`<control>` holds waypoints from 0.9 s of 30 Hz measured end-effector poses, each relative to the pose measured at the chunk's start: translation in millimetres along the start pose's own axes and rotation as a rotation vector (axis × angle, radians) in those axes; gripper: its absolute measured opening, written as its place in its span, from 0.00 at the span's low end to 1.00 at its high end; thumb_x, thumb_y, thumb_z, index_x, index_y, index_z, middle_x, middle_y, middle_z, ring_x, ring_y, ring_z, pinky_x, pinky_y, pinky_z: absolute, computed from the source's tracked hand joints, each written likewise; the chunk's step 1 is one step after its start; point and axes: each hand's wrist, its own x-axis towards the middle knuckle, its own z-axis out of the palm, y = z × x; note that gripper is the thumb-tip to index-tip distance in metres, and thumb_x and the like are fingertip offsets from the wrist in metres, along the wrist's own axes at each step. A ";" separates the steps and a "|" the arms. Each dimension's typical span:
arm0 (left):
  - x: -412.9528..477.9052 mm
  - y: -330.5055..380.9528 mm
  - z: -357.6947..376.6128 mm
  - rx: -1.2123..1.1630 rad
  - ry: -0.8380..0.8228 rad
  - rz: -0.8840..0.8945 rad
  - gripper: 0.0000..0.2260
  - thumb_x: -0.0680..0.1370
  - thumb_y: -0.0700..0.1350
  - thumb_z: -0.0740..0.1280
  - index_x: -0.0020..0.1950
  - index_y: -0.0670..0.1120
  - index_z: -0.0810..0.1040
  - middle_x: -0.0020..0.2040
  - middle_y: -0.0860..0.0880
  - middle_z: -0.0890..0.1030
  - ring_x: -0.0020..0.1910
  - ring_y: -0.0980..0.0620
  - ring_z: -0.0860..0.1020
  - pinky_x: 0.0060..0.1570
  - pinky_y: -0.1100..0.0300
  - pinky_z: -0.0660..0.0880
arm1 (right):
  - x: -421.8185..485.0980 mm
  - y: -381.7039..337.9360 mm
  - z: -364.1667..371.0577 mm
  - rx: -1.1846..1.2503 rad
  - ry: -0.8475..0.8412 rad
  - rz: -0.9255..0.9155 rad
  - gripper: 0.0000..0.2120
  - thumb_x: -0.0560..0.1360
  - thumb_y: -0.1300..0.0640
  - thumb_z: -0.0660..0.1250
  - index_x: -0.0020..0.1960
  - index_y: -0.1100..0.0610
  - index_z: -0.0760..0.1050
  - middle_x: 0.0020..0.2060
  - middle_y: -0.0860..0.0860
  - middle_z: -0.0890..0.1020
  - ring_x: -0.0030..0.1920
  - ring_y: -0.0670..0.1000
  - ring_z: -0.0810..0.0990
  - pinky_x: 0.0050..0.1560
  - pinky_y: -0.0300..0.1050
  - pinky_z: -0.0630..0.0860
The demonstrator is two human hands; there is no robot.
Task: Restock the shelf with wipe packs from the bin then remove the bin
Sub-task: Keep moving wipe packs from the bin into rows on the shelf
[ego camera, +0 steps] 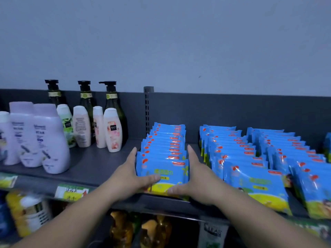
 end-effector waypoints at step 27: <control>40.4 9.5 -20.9 -0.363 -0.178 0.100 0.20 0.69 0.49 0.76 0.43 0.61 0.64 0.39 0.65 0.80 0.40 0.66 0.81 0.39 0.70 0.75 | 25.1 -15.5 -1.9 0.234 0.026 0.100 0.39 0.62 0.57 0.81 0.50 0.33 0.55 0.48 0.28 0.70 0.39 0.20 0.72 0.38 0.20 0.68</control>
